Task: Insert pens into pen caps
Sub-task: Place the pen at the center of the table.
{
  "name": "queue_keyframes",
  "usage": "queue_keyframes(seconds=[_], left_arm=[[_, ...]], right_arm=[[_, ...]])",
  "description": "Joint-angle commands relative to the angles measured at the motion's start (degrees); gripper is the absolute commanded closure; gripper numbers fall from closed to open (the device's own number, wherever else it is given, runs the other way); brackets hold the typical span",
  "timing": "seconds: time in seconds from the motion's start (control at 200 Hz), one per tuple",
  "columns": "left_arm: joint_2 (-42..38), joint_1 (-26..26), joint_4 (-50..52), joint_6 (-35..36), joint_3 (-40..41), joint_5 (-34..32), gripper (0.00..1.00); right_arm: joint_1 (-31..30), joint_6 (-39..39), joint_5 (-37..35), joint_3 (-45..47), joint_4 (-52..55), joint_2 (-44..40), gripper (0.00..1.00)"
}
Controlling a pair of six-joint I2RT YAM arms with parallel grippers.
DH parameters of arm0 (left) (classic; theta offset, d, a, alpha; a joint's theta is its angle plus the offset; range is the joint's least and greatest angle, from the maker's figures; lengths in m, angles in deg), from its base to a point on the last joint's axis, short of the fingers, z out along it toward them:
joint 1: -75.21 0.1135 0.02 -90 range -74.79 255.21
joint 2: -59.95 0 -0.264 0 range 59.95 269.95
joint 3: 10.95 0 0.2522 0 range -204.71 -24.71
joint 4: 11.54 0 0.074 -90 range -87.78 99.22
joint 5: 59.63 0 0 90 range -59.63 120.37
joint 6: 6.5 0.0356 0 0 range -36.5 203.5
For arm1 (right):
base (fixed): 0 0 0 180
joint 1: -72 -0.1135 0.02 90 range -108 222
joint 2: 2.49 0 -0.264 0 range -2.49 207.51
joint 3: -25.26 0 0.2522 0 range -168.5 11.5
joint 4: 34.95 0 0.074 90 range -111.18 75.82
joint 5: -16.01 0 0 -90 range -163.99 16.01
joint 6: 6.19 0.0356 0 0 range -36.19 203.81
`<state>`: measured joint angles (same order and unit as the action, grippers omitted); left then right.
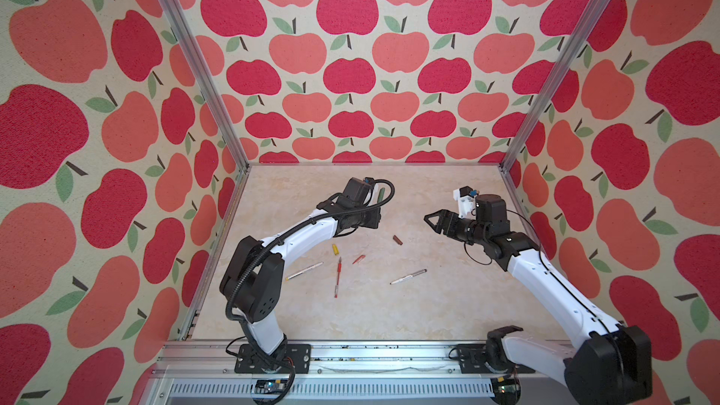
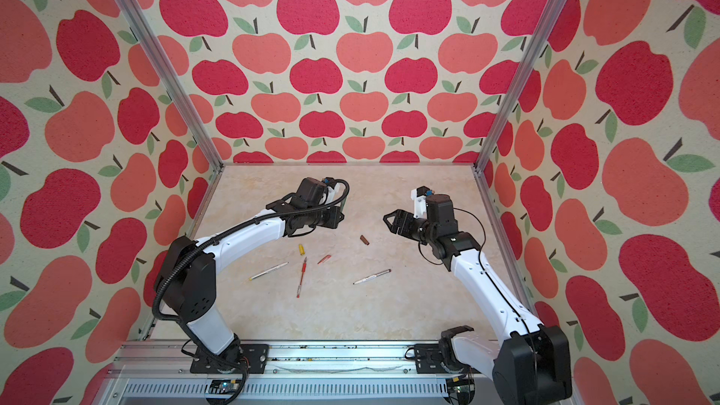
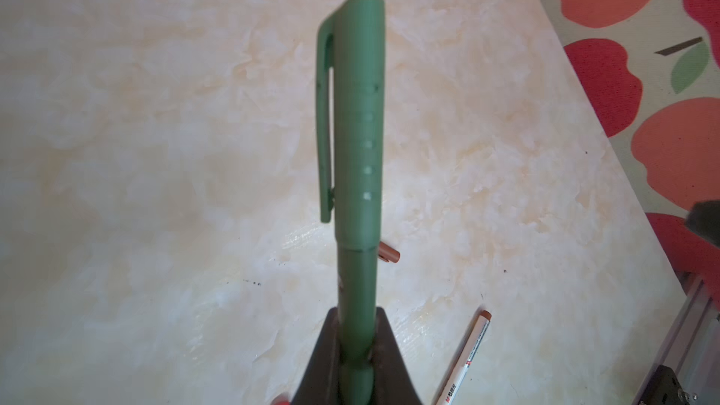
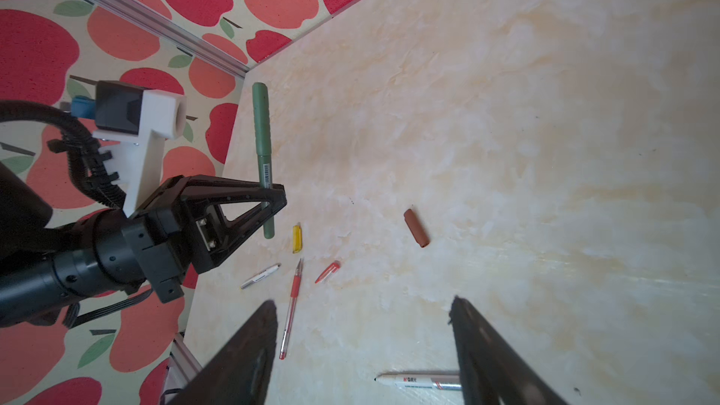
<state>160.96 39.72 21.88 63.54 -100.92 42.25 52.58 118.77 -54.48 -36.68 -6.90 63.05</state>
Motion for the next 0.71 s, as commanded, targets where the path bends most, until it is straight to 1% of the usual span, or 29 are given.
queue_keyframes(seconds=[0.0,0.125,0.235,0.505,0.7], left_arm=[[3.96,-0.53,11.45,-5.27,-4.42,-4.06,1.00],[9.78,-1.44,16.55,-4.89,-9.25,-8.07,1.00],[13.98,-1.45,18.72,-4.45,-12.14,-8.90,1.00],[18.97,-1.33,18.20,-5.76,-14.49,-8.47,0.96],[20.93,-1.26,18.17,-6.00,-15.21,-9.16,0.90]], right_arm=[[0.35,-2.91,-3.16,1.60,0.32,-0.76,0.27],[0.36,-4.26,-3.26,2.17,0.95,-0.74,0.27],[0.35,-4.72,-3.58,2.91,1.03,-1.27,0.27],[0.43,-6.72,-4.56,3.05,2.25,-1.91,0.26],[0.44,-7.33,-4.83,2.50,2.53,-1.74,0.26]])
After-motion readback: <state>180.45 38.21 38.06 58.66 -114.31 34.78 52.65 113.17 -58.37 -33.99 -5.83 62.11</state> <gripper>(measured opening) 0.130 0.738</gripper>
